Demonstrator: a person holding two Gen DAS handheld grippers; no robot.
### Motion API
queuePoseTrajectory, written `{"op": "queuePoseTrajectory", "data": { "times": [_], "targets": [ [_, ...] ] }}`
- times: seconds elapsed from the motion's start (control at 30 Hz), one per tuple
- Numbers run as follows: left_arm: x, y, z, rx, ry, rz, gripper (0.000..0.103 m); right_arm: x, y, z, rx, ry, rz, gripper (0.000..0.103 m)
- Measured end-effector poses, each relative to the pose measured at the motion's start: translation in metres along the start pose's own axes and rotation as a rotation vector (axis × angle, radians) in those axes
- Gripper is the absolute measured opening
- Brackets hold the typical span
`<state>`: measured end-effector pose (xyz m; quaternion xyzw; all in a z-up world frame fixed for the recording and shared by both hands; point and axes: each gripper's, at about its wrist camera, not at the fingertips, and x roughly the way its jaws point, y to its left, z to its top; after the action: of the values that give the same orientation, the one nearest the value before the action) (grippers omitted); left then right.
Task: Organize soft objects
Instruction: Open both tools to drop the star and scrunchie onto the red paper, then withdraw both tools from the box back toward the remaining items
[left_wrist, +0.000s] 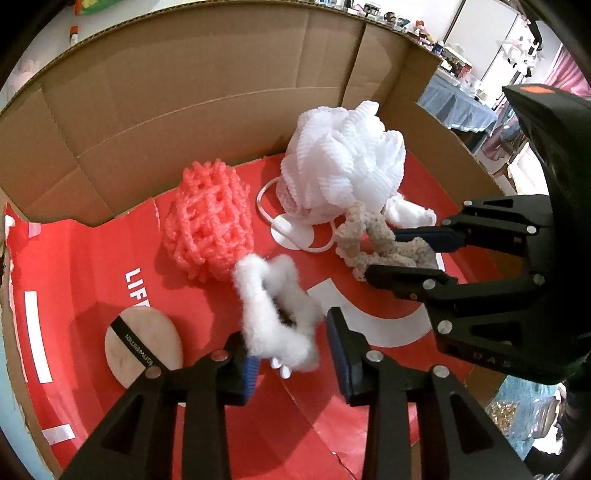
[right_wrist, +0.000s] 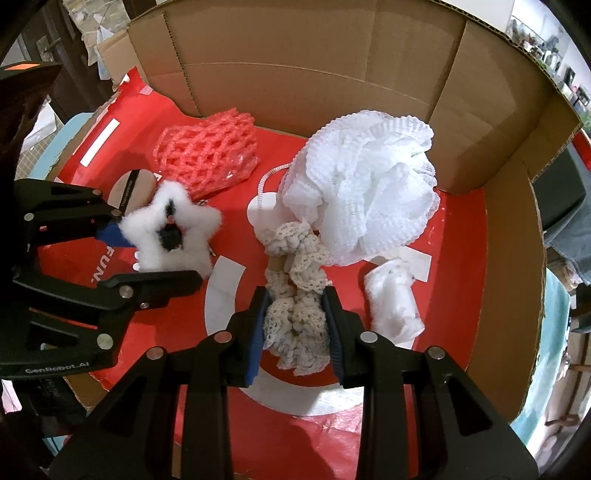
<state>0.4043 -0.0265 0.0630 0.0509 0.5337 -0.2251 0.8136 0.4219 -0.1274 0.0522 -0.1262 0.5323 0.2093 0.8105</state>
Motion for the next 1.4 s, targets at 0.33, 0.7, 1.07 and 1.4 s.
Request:
{"op": "queuePoseTrajectory", "data": {
  "times": [0.33, 0.7, 1.07, 1.4],
  "targets": [
    [-0.005, 0.003, -0.005, -0.002, -0.008, 0.010, 0.046, -0.005, -0.006, -0.001, -0.017, -0.037, -0.035, 0.062],
    [-0.014, 0.003, -0.017, 0.013, -0.009, 0.006, 0.046, -0.018, -0.009, 0.000, 0.003, -0.047, -0.053, 0.062],
    [-0.060, 0.010, -0.027, -0.073, -0.116, 0.061, 0.081, -0.063, -0.008, -0.019, 0.011, -0.103, -0.076, 0.070],
    [-0.141, -0.033, -0.075, -0.082, -0.334, 0.140, 0.102, -0.137, 0.004, -0.050, 0.071, -0.236, -0.067, 0.077]
  ]
}}
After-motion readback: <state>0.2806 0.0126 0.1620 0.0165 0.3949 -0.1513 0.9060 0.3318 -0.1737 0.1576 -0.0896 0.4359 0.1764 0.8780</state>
